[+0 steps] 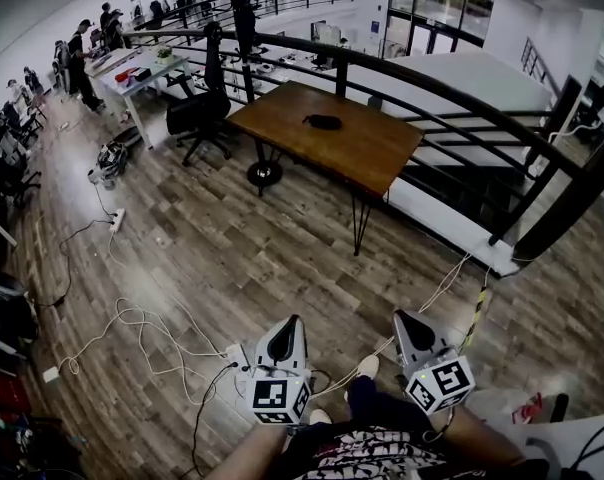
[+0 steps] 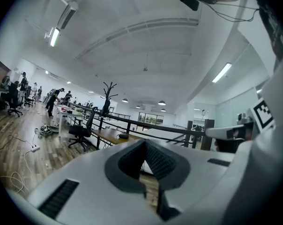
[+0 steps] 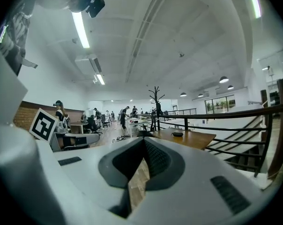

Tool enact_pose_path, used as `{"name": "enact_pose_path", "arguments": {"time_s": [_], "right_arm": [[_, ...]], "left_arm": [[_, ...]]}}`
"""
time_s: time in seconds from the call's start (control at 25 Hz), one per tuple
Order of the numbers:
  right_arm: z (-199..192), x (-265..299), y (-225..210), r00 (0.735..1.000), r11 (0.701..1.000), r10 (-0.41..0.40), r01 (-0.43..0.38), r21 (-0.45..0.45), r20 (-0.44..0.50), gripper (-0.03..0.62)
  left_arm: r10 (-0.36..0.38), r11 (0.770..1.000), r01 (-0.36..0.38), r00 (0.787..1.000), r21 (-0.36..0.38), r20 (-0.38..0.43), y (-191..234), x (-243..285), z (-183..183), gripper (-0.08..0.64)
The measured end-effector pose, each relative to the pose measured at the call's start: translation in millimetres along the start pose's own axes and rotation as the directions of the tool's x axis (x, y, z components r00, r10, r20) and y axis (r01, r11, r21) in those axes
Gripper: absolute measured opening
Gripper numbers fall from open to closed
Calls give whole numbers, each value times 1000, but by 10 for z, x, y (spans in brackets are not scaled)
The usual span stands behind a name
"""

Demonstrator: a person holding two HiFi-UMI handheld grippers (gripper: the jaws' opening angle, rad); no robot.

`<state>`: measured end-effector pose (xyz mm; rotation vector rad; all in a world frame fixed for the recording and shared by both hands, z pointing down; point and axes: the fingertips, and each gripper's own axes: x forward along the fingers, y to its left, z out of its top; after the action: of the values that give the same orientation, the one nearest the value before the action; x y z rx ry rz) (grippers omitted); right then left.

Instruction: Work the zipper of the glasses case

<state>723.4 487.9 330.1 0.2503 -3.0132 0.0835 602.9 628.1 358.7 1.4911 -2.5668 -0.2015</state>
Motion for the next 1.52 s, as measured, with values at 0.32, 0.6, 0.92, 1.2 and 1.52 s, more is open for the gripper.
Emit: {"name": "enact_pose_path", "arguments": {"time_s": [0.32,0.6,0.92,1.2,1.52], "right_arm": [[-144,654,-588,999,999,41,-40,27,-31,-2],[-1,1229,-1463,997,995,76,-74,63,-33,-2],[119,1475,-2227,993,987,118,-115,115,-21,-2],[144,1572,-2413,986,973,166,-162,162,-8,-2],[168,1593,-2650,989,969,147,-147,199,15,-2]], "left_arm": [[67,998,-67,997,2,-37,172,753,-74,6],[109,994,-109,992,12,-69,75,1697,62,6],[155,988,-154,987,17,-50,-164,2342,322,6],[176,984,-173,983,46,-50,-304,2581,469,6],[160,984,-156,986,85,-45,-437,2781,573,5]]}}
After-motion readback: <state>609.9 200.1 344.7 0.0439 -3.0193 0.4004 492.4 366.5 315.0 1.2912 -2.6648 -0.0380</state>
